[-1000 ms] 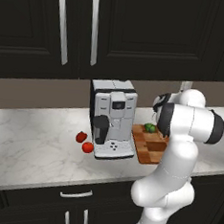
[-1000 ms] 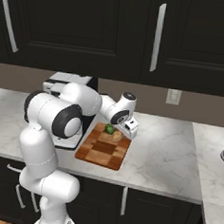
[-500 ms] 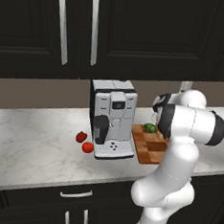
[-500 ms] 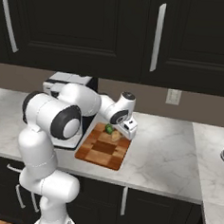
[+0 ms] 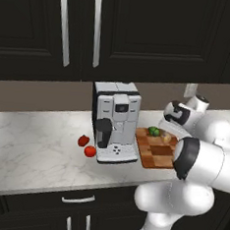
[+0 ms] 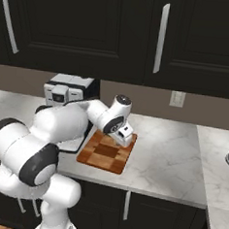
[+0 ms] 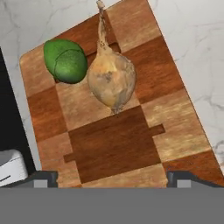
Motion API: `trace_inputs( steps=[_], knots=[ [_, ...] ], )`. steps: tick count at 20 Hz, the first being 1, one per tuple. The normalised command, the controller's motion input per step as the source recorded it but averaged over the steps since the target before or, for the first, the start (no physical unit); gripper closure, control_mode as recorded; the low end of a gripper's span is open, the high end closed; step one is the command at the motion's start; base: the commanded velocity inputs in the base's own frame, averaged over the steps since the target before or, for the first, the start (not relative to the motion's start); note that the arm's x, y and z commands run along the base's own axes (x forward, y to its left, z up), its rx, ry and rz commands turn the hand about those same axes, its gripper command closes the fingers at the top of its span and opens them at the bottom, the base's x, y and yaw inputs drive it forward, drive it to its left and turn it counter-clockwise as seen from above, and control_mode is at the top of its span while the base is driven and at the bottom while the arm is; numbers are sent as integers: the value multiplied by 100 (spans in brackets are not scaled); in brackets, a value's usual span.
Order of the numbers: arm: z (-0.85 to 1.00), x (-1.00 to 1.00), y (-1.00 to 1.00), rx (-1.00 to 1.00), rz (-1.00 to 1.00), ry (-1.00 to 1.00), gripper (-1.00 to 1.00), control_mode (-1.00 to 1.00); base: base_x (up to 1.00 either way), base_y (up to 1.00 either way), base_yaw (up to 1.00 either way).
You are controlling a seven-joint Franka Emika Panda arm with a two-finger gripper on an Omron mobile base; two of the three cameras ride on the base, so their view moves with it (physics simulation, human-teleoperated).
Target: Place the avocado, onion, tomato, and bell pepper on the cutting board.
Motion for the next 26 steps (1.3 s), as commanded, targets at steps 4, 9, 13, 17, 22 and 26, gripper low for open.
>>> trace_inputs(
  steps=[4, 9, 13, 17, 22, 26],
  knots=[
    [47, -98, 51, -1, 6, -9, -100, -100, 0, 0, 0],
    [36, -89, 74, -7, 6, 0, -100, -100, 0, 0, 0],
    [38, -75, 83, -11, 5, 0, -100, -100, 0, 0, 0],
    [33, -57, 96, -13, 4, 1, -100, -100, 0, 0, 0],
    [21, -27, 100, -15, 3, 9, -100, -100, 0, 0, 0],
    [9, -8, 100, -13, 1, 14, -100, -100, 0, 0, 0]
  ],
)
